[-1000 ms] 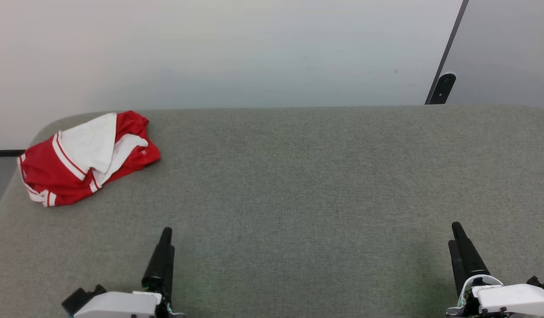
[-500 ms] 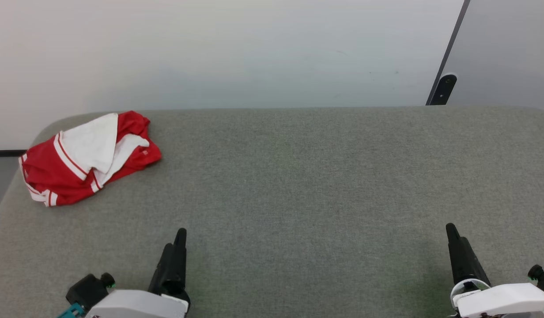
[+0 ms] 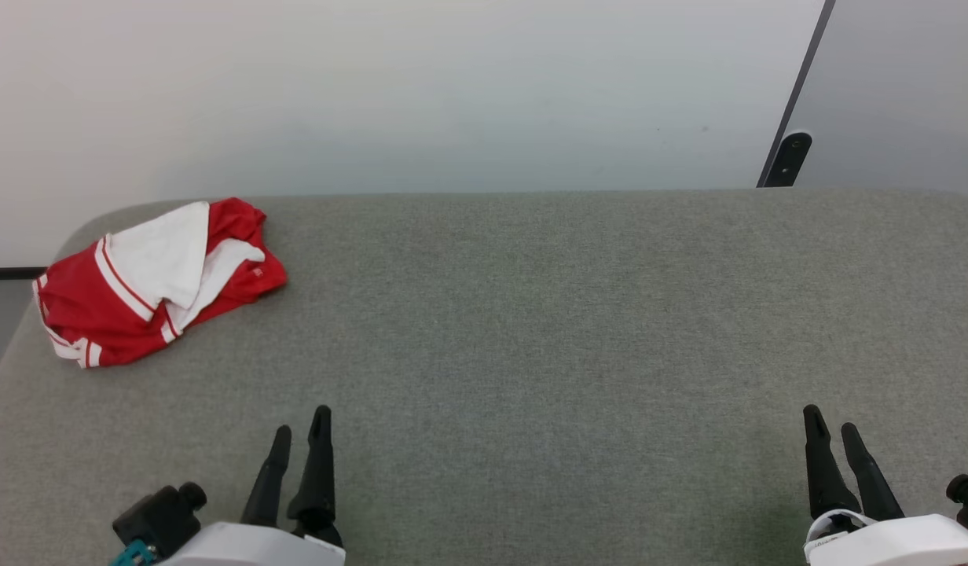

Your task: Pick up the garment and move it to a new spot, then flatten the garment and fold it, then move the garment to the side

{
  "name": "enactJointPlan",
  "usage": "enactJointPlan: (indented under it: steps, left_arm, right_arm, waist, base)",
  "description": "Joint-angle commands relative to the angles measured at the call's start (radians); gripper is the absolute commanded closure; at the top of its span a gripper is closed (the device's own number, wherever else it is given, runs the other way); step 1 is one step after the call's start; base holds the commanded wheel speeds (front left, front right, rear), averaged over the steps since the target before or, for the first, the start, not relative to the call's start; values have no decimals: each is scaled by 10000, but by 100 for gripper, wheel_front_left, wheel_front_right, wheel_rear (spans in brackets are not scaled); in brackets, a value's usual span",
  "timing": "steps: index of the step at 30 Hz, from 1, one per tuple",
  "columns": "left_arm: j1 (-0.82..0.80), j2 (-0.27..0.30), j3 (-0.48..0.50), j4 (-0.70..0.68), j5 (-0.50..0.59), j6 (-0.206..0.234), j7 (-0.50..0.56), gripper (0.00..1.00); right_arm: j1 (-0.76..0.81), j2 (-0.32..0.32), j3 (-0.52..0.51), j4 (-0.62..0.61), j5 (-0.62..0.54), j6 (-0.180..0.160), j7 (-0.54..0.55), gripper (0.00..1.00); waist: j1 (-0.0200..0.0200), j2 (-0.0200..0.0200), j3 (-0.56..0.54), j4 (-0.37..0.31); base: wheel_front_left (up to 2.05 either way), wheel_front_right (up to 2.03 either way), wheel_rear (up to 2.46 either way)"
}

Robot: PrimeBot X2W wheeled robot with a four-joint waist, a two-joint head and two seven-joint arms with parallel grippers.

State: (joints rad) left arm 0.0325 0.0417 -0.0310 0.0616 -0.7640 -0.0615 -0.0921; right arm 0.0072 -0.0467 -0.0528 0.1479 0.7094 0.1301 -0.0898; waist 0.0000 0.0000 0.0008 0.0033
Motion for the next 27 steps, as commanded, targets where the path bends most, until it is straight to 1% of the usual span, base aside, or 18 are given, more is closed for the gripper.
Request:
enactJointPlan:
  steps: [1,15,27]
  left_arm:
    - [56,67,13,-210,370,39,-97,0]
    - [241,100,-377,-785,2456,190,-501,0]
    - [330,349,-891,-1300,3956,656,-803,0]
  right_arm:
    - [-15,-35,-26,-166,-366,8,-125,0]
    - [189,-40,-49,-334,-2051,9,-531,0]
    - [357,-42,-85,-459,-3234,9,-830,0]
  waist:
    - [0,0,-5,1]
    - [0,0,-46,24]
    - [0,0,-75,25]
  base:
    - [0,0,0]
    - [0,0,0]
    - [0,0,0]
